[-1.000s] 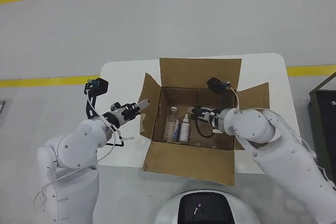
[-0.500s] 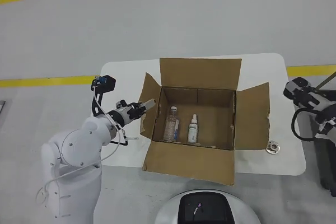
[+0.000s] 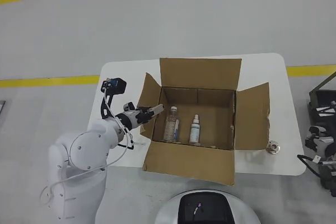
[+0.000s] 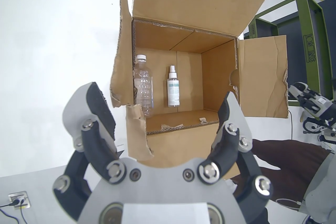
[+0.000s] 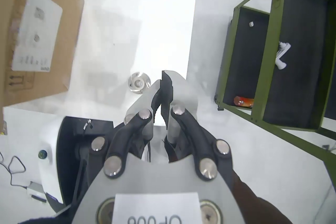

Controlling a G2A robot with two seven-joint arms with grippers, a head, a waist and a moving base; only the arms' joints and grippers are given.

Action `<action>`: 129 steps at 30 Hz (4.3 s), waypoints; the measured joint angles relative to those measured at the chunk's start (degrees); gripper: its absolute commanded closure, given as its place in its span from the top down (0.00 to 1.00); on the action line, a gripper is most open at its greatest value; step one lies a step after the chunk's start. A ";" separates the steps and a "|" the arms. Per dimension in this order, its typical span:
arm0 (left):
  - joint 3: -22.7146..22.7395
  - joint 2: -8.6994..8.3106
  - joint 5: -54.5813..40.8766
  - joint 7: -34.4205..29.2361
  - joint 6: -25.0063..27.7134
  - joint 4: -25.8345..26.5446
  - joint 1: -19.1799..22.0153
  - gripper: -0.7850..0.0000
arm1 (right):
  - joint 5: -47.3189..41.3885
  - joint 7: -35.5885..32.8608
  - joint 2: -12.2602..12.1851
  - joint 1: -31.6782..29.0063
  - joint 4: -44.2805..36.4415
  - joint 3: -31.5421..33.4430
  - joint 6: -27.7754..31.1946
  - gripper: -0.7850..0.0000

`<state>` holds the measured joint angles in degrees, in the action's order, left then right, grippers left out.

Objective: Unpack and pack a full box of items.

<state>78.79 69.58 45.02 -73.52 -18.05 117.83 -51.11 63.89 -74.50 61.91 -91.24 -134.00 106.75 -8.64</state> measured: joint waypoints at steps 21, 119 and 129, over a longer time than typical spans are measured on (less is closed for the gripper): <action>-0.30 -0.73 0.70 0.62 -1.31 1.36 -0.92 1.00 | 7.25 -6.19 -0.55 5.33 9.86 -10.59 8.18 0.00; -0.30 -0.72 0.69 0.62 -1.30 1.35 -0.92 1.00 | -19.19 -3.08 -0.80 17.47 16.49 1.73 -1.24 0.00; -0.30 -0.72 0.69 0.62 -1.30 1.35 -0.92 1.00 | -60.92 2.17 0.12 15.95 13.13 16.79 1.44 0.00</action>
<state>78.48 68.86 45.71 -72.90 -19.35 119.18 -52.03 2.97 -72.33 62.04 -75.29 -120.87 123.54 -7.20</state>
